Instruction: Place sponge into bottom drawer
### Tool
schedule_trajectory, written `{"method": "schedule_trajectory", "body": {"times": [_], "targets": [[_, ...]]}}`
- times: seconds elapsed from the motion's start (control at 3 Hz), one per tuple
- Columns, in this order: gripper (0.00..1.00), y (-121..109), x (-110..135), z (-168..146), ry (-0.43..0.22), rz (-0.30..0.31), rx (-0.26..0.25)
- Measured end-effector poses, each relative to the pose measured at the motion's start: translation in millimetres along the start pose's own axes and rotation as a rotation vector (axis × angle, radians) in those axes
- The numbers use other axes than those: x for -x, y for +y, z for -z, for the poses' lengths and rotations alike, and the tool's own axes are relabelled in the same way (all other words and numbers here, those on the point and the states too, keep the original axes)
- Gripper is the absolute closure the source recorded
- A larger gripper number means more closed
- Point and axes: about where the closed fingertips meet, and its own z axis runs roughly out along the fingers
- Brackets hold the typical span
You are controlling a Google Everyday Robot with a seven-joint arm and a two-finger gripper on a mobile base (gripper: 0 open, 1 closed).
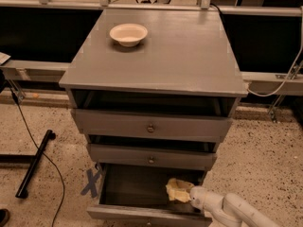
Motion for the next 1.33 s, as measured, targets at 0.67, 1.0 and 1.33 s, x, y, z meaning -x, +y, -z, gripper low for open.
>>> {"method": "schedule_trajectory", "body": {"times": [0.67, 1.0, 1.33], "targets": [[1.0, -20, -5, -24, 0.014, -0.017, -0.021], [1.0, -34, -8, -39, 0.017, -0.037, -0.013], [1.0, -43, -10, -53, 0.023, -0.052, 0.0]]}}
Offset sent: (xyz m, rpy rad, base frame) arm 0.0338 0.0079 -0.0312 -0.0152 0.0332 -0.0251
